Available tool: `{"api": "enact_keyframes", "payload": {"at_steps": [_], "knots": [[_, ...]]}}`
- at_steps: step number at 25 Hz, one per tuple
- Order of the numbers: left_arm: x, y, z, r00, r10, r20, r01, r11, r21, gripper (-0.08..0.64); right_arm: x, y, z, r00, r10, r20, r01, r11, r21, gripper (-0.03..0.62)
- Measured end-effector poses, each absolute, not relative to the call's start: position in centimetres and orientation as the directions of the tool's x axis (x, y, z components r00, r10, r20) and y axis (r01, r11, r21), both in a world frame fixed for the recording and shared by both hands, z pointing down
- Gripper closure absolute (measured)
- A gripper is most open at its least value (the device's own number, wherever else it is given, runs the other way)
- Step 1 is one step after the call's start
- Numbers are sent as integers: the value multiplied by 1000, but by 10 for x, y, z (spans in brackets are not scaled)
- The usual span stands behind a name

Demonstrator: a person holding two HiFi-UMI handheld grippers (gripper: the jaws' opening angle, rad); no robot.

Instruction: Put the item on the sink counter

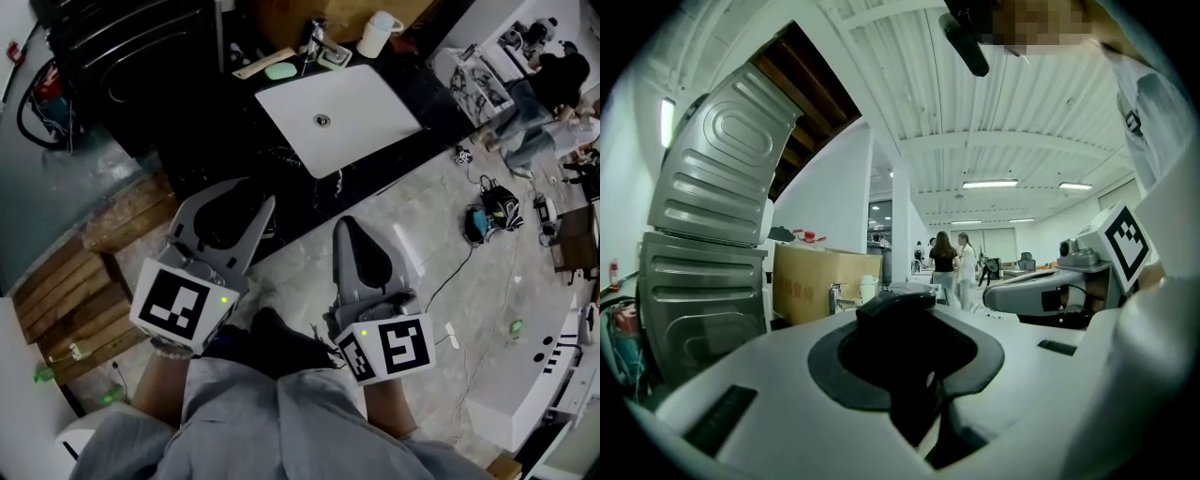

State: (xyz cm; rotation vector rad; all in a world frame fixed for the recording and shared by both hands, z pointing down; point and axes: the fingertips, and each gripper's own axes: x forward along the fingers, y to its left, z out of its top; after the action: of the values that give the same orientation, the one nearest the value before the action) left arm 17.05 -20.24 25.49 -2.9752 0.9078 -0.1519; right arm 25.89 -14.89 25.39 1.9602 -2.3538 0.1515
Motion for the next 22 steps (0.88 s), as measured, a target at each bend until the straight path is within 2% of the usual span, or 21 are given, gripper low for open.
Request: {"api": "enact_keyframes", "payload": {"at_steps": [6,11,22], "knots": [[197,-219,269,795,-589,146,-599,-799,41,465,274,-162,258,-207,-970,127,-978,204,-35,595],[215,-239,282,792,-594,138,-599,-801,-12,465,283,-173,260,-223,-966,132,-975,220,-37,595],[254,-270,325,732,-648,210,-670,-740,56,463,300,-191,266,-236,-960,150,-972,233,-38,595]]}}
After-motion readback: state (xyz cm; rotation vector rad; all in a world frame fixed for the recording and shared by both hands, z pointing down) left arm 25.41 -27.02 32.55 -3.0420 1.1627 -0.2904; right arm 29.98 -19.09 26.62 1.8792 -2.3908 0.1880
